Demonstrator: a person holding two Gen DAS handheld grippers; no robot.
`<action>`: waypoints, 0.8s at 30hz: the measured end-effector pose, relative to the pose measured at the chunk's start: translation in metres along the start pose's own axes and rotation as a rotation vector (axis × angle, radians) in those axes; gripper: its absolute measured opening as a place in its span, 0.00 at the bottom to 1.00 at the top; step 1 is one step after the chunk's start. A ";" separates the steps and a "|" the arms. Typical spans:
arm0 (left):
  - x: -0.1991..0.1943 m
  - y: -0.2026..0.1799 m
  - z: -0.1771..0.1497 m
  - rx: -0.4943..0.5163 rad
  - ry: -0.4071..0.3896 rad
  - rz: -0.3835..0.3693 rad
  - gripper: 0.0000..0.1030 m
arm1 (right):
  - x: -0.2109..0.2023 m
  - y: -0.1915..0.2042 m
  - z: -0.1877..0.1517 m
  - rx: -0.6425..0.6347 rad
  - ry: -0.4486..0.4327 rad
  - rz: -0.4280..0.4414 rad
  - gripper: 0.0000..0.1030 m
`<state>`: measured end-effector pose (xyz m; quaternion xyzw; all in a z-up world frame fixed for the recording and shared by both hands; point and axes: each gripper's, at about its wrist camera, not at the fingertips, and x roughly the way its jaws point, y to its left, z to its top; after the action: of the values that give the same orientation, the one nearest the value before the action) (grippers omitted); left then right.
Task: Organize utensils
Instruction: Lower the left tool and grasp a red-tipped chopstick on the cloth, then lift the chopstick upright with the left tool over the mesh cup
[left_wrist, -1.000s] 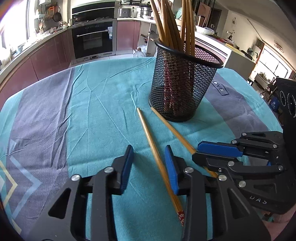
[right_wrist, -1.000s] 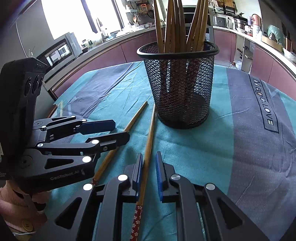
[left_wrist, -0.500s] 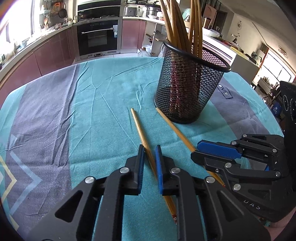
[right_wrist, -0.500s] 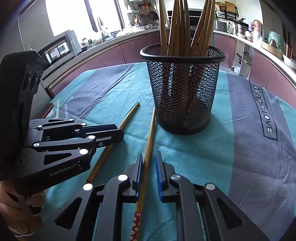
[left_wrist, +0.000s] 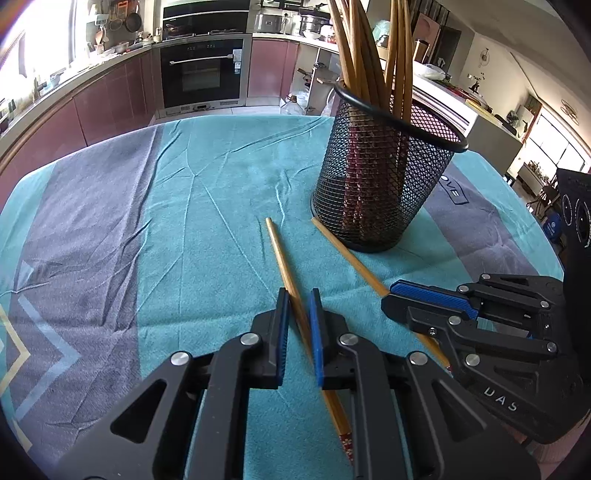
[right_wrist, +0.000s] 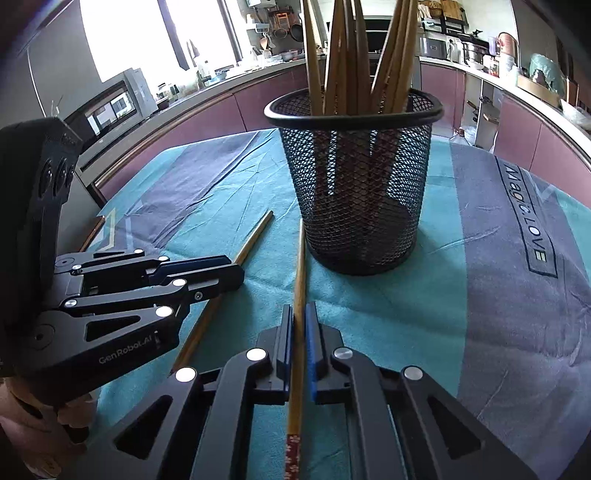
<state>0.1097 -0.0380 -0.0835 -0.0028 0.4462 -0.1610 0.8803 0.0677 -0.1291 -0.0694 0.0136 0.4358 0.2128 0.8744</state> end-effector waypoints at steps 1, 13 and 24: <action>0.000 0.000 0.000 -0.003 0.000 0.000 0.10 | -0.001 -0.001 0.000 0.004 0.000 0.004 0.05; -0.006 0.000 -0.004 -0.016 -0.006 -0.013 0.07 | -0.011 -0.012 -0.004 0.037 -0.004 0.047 0.05; -0.032 0.006 -0.004 -0.018 -0.044 -0.052 0.07 | -0.033 -0.013 -0.003 0.044 -0.040 0.116 0.05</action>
<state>0.0909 -0.0224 -0.0615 -0.0260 0.4278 -0.1797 0.8855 0.0526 -0.1539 -0.0495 0.0621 0.4214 0.2531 0.8686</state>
